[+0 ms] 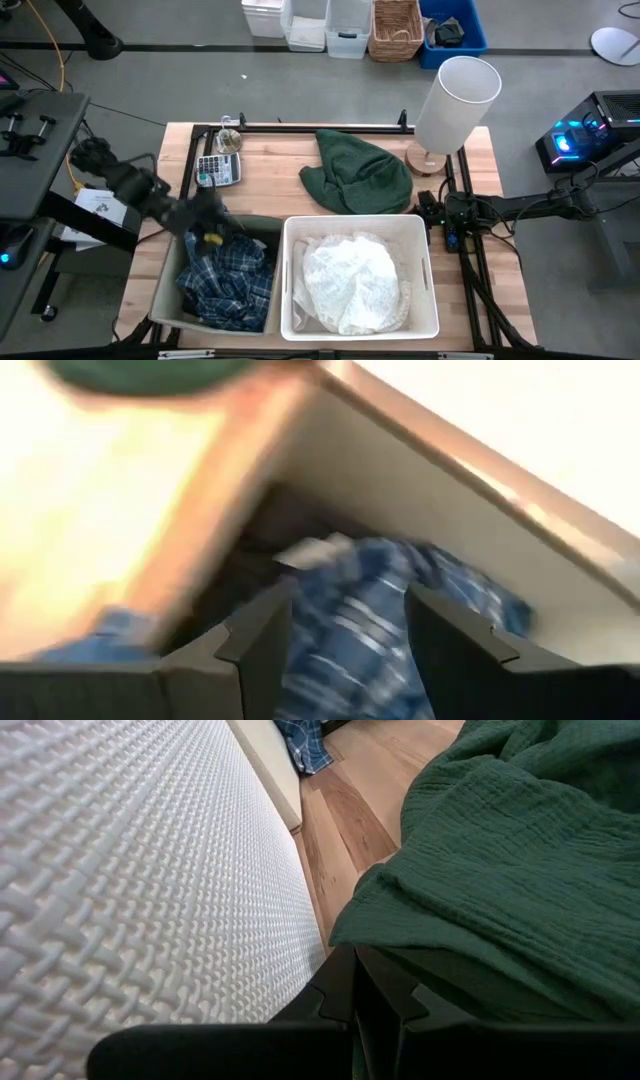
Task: Sort clothes
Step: Put the blue checkered polo into the beige laundry organizer
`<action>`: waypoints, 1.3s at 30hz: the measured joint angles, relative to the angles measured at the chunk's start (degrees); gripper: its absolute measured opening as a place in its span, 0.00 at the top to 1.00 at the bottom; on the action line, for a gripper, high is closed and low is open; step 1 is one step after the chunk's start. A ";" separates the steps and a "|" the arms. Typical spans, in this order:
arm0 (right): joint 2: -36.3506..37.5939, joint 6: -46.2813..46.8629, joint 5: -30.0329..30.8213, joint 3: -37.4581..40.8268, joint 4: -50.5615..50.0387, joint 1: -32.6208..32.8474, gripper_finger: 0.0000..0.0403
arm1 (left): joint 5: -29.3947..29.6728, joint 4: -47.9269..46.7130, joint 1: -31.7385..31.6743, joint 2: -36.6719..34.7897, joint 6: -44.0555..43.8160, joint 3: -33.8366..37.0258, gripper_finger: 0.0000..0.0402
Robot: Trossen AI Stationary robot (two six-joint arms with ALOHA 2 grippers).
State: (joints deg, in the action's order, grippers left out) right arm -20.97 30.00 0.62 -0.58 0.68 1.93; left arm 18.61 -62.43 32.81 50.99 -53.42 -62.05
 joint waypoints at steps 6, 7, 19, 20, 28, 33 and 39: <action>0.00 -0.01 0.00 0.00 -0.01 0.00 1.00 | -2.21 -14.51 -13.55 3.35 6.96 -8.75 0.54; 0.00 -0.01 0.00 0.00 -0.02 -0.02 1.00 | -4.59 -17.83 -15.95 4.41 8.91 -9.76 0.54; 0.00 0.00 0.00 0.00 0.00 -0.01 1.00 | -17.25 -27.11 -29.37 12.63 19.16 -9.55 0.54; 0.00 0.00 -0.01 0.00 -0.01 -0.01 1.00 | -17.36 -27.39 -29.48 12.86 19.16 -9.55 0.54; 0.00 0.00 0.00 0.00 0.00 -0.02 1.00 | -20.98 -27.59 -29.43 12.98 16.61 -9.55 0.57; 0.00 0.00 0.00 0.00 -0.02 0.00 1.00 | -20.15 -27.61 -28.57 12.98 16.00 -9.55 0.86; 0.00 0.00 0.00 0.00 -0.01 -0.01 1.00 | -17.04 -27.67 -25.09 13.02 11.71 -12.27 0.99</action>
State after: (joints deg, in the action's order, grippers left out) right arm -20.97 30.00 0.62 -0.58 0.68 1.92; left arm 1.57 -90.10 7.72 64.01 -41.71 -74.32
